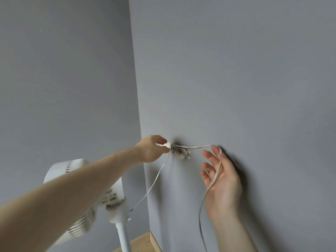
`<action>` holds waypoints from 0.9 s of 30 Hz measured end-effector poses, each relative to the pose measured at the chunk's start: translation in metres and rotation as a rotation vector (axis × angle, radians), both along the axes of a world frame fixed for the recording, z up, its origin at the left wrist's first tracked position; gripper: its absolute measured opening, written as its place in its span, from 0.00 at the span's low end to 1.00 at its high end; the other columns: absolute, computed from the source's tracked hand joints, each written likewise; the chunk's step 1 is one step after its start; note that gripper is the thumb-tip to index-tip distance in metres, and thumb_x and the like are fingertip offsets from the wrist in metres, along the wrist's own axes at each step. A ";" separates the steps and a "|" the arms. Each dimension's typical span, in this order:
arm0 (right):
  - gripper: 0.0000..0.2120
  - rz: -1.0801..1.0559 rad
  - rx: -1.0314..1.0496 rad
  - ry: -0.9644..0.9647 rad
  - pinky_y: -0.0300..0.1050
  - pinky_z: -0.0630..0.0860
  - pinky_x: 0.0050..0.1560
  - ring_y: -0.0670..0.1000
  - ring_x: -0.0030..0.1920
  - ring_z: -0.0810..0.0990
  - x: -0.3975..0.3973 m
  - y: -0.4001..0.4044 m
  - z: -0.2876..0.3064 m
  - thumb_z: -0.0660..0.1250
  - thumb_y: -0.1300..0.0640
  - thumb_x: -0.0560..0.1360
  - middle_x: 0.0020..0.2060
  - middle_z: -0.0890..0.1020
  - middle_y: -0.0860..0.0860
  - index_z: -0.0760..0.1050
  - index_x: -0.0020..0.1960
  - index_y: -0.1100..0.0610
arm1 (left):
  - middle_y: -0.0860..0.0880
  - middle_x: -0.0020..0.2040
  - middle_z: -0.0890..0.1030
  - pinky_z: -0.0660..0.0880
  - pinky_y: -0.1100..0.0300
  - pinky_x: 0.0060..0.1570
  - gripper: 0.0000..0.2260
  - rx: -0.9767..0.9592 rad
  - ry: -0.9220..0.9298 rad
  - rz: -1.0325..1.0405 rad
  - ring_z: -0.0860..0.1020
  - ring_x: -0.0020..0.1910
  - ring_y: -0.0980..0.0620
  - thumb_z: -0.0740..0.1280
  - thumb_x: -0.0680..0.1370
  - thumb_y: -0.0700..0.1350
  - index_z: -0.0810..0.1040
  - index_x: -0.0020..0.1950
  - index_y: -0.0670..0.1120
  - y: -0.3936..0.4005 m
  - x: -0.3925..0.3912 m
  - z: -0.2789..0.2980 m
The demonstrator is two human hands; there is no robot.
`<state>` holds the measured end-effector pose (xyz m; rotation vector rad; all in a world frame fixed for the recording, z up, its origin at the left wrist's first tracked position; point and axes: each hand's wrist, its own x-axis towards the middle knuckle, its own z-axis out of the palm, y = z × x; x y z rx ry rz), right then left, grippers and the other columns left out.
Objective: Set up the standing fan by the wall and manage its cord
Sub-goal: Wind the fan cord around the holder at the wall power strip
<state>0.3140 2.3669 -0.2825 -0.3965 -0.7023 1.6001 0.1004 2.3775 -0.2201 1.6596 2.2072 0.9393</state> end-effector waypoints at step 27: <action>0.06 -0.063 -0.365 -0.025 0.41 0.69 0.42 0.47 0.33 0.69 -0.015 0.015 -0.047 0.72 0.55 0.76 0.32 0.78 0.45 0.87 0.45 0.53 | 0.46 0.46 0.77 0.68 0.55 0.44 0.09 -0.047 0.236 0.122 0.74 0.51 0.41 0.54 0.72 0.53 0.69 0.38 0.50 0.066 0.013 -0.026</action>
